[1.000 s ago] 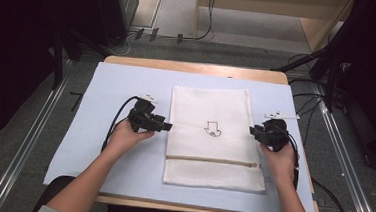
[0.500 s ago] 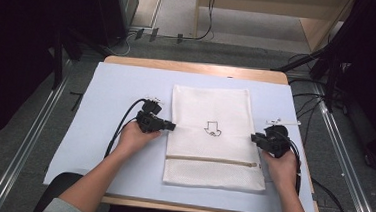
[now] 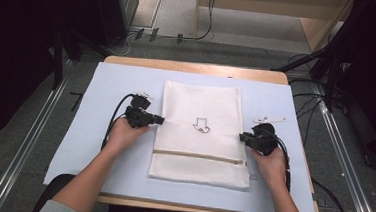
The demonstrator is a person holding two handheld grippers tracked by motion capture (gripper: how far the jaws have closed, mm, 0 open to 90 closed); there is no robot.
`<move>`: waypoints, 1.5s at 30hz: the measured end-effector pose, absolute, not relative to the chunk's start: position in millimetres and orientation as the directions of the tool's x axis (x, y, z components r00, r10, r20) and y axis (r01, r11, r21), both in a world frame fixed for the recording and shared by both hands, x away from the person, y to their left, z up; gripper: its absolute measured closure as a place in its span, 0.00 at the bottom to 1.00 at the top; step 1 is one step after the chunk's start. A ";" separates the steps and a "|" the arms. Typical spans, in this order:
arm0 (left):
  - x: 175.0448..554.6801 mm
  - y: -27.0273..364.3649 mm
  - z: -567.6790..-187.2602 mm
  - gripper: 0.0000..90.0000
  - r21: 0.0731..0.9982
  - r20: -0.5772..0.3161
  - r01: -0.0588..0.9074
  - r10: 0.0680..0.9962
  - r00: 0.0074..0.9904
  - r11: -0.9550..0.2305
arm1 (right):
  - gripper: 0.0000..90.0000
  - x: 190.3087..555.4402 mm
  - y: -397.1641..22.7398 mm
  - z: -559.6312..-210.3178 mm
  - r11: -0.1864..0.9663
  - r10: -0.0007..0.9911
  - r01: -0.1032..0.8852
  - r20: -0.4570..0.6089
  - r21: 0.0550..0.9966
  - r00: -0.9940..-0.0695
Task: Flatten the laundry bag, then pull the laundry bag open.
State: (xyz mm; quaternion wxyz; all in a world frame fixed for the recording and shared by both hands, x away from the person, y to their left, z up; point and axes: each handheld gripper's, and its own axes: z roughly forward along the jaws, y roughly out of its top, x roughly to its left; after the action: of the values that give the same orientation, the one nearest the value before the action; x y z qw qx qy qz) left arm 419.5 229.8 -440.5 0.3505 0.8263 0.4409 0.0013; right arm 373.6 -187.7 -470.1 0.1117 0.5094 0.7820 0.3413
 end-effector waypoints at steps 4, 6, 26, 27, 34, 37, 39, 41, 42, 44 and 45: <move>419.6 246.2 -439.8 0.97 0.575 -0.324 0.743 0.738 0.592 -0.343 | 0.88 376.3 -174.4 -470.4 0.275 0.857 0.704 0.165 0.655 -0.488; 419.7 252.5 -439.2 0.96 0.582 -0.311 0.740 0.750 0.585 -0.336 | 0.88 378.0 -168.4 -470.8 0.276 0.850 0.699 0.171 0.660 -0.498; 411.7 266.7 -420.7 0.68 0.638 -0.304 0.708 0.746 0.592 -0.301 | 0.92 363.0 -169.2 -453.2 0.258 0.830 0.667 0.192 0.699 -0.523; 410.3 266.5 -418.5 0.67 0.643 -0.305 0.704 0.743 0.595 -0.300 | 0.94 360.4 -169.8 -452.2 0.256 0.830 0.669 0.197 0.697 -0.523; 404.7 254.6 -410.5 0.66 0.652 -0.299 0.685 0.719 0.627 -0.326 | 0.96 336.4 -168.5 -446.7 0.277 0.808 0.650 0.194 0.708 -0.556; 402.9 248.6 -408.3 0.66 0.657 -0.292 0.674 0.710 0.641 -0.338 | 0.98 330.4 -167.9 -447.7 0.288 0.801 0.655 0.198 0.699 -0.564; 401.8 244.4 -406.6 0.66 0.657 -0.292 0.668 0.700 0.652 -0.349 | 1.00 327.8 -168.9 -447.5 0.285 0.799 0.663 0.211 0.692 -0.564; 399.6 238.5 -405.3 0.66 0.659 -0.287 0.660 0.691 0.664 -0.360 | 1.00 324.7 -170.0 -447.3 0.287 0.799 0.669 0.213 0.686 -0.562; 398.8 235.3 -404.9 0.66 0.660 -0.284 0.654 0.683 0.673 -0.370 | 1.00 322.8 -170.8 -447.2 0.295 0.797 0.672 0.212 0.679 -0.565; 397.3 228.4 -404.2 0.66 0.662 -0.278 0.644 0.673 0.686 -0.383 | 1.00 319.0 -172.0 -447.7 0.301 0.797 0.677 0.212 0.672 -0.565; 396.9 225.3 -403.9 0.66 0.662 -0.277 0.641 0.667 0.691 -0.389 | 1.00 317.2 -173.0 -448.2 0.304 0.794 0.681 0.217 0.667 -0.568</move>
State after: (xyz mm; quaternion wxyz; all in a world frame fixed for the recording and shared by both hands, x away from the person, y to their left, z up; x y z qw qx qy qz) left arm 396.9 225.3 -403.9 0.3891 0.8332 0.3926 0.0168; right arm 317.2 -173.0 -448.2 0.0766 0.4586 0.8039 0.3709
